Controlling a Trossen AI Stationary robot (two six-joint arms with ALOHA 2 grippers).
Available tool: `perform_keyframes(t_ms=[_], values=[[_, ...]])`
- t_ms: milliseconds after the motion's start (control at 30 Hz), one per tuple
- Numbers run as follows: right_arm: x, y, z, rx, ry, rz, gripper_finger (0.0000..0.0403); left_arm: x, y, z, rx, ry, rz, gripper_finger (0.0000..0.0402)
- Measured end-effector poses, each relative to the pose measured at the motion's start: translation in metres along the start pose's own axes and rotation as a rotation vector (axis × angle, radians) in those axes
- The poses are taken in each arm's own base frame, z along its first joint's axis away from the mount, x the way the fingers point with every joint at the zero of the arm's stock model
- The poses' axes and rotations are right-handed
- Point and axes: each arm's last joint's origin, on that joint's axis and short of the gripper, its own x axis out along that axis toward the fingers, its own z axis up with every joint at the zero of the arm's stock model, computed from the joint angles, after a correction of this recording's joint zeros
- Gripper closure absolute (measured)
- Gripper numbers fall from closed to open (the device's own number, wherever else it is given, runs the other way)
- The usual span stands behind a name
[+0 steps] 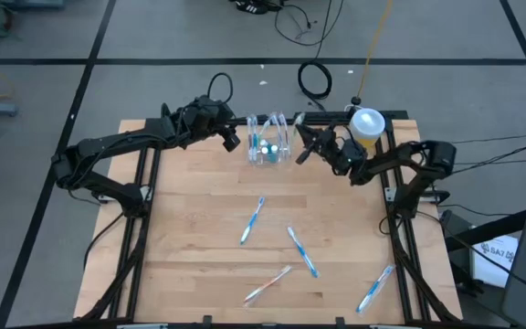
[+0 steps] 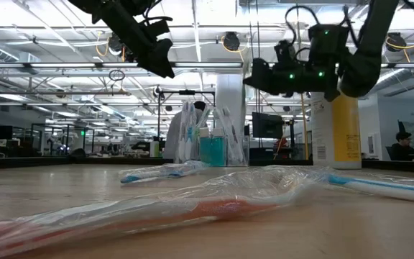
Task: Pick & Place toothbrushing station
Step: Put the green toothbrush into the transparent organizer
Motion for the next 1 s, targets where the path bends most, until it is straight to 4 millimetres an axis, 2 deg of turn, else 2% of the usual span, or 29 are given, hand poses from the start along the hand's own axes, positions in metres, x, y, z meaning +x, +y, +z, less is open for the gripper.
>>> perform_keyframes(t_ms=[333,833,1000], values=[[0.006,-0.004,-0.024,-0.002,0.084,0.002,0.0402,0.0,0.0,0.0,0.0,-0.001,-0.001,0.0183],[0.006,-0.007,-0.028,-0.014,0.123,-0.006,0.0401,0.0,0.0,0.0,0.001,0.002,-0.01,0.0183],[0.006,-0.007,-0.031,-0.031,0.153,-0.001,0.0368,0.0,-0.003,-0.002,0.031,0.005,-0.112,0.0183]])
